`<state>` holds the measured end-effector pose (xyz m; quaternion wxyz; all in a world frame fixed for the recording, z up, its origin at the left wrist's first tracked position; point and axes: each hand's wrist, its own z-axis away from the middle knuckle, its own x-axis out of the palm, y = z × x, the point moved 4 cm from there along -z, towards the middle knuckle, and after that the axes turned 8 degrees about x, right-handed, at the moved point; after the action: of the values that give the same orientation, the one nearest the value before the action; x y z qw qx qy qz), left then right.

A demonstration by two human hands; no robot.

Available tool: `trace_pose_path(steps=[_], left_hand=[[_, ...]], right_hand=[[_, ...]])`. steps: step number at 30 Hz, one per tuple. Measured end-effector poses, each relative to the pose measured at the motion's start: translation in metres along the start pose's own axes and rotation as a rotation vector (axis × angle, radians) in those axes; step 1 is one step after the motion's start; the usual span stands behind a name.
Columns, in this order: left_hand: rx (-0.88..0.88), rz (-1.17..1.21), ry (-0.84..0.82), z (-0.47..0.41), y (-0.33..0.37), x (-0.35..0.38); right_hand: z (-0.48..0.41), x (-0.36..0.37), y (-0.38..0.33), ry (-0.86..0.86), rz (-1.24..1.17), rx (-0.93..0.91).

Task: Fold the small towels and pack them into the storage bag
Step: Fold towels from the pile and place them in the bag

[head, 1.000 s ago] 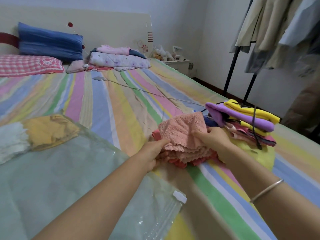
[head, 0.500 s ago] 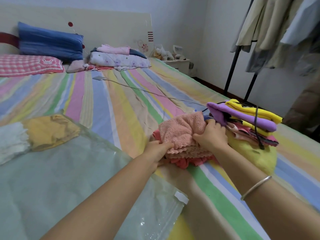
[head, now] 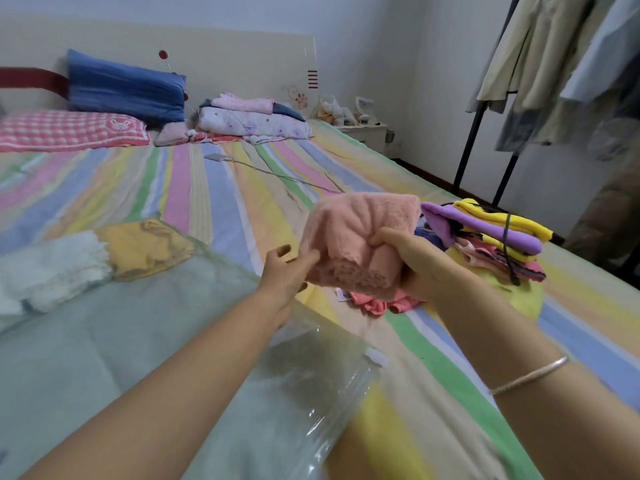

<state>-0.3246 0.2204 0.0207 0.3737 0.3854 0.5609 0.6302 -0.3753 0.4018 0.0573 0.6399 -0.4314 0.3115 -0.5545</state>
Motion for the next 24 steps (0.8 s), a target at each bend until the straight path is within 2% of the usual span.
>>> trace_pose_path(steps=[3,5,6,10,12,13,17,21,24], left_hand=[[-0.303,0.270,-0.165,0.037,0.004,-0.032],[-0.332,0.333,-0.283,0.059,0.002,-0.046],[-0.300,0.330,-0.263,0.063,-0.001,-0.055],[-0.181,0.367,0.063,0.073,-0.010,-0.116],[-0.150,0.312,0.058,0.082,-0.007,-0.149],[-0.146,0.265,0.005,0.089,-0.004,-0.163],[-0.168,0.097,-0.341,0.126,0.007,-0.182],[-0.088,-0.161,-0.314,0.136,-0.009,-0.182],[0.011,-0.332,-0.233,0.138,-0.021,-0.182]], right_hand=[[0.029,0.035,0.014,-0.071,-0.207,0.017],[0.053,0.065,0.035,-0.079,-0.248,-0.019],[0.062,0.080,0.050,-0.116,-0.245,-0.026],[0.099,0.122,0.107,-0.372,-0.168,0.027],[0.109,0.120,0.126,-0.456,-0.212,0.094],[0.112,0.117,0.133,-0.496,-0.244,0.132],[0.132,0.123,0.153,-0.571,-0.194,0.206],[0.161,0.144,0.168,-0.595,-0.188,0.248],[0.167,0.149,0.173,-0.498,-0.154,0.238]])
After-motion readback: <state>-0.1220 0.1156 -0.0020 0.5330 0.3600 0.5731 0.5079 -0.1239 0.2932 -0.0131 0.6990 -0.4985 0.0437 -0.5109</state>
